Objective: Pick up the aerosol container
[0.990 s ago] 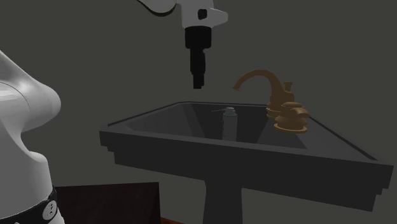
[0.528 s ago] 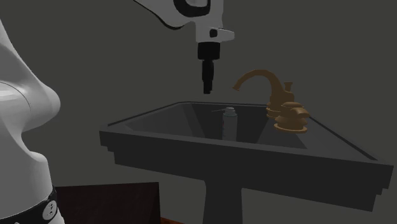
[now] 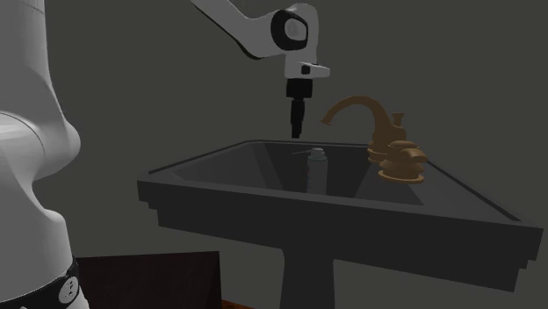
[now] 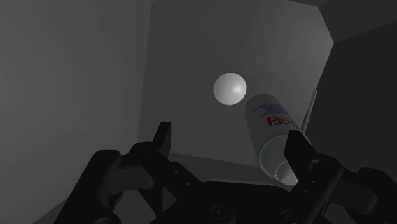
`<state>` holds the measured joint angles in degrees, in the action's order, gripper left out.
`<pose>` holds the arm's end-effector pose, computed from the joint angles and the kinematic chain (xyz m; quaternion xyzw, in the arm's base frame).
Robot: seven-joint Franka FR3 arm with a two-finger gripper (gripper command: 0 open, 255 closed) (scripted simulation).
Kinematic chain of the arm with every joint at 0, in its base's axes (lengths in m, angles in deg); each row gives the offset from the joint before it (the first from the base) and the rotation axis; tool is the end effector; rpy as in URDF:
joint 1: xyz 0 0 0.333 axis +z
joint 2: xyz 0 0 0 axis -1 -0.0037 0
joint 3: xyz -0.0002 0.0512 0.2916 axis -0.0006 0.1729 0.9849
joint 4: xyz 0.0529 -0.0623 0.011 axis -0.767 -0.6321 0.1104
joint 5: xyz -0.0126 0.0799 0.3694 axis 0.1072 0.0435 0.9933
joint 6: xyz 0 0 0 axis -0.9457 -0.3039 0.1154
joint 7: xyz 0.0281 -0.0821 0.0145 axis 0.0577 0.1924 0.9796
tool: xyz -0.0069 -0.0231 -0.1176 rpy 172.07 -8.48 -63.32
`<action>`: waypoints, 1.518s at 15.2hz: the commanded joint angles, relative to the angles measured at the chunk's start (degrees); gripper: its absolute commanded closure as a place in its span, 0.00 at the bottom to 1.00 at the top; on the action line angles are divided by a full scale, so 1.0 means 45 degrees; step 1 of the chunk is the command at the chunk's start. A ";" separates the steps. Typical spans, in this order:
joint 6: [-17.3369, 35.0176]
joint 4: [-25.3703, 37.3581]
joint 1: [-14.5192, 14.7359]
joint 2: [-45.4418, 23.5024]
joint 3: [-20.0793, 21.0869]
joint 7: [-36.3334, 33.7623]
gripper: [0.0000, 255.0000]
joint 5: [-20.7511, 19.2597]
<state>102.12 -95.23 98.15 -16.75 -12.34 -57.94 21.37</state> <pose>0.4720 0.3298 0.4440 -0.9916 0.1270 0.0162 0.0202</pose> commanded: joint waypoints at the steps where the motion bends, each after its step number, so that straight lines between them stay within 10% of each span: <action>1: -0.0133 0.1038 0.0331 -0.1101 0.0112 -0.0682 0.00 -0.0495; 7: -0.0985 0.4626 0.1721 -0.4312 0.0012 -0.2202 0.00 -0.1771; 16: 0.0168 0.3731 0.1710 -0.4599 -0.0091 -0.2253 0.00 -0.1916; 17: 0.0177 0.3729 0.1700 -0.4607 -0.0096 -0.2238 1.00 -0.1918; 23: 0.0172 0.3732 0.1704 -0.4604 -0.0095 -0.2243 1.00 -0.1918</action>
<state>102.90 -78.41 105.83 -37.43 -12.74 -68.03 12.75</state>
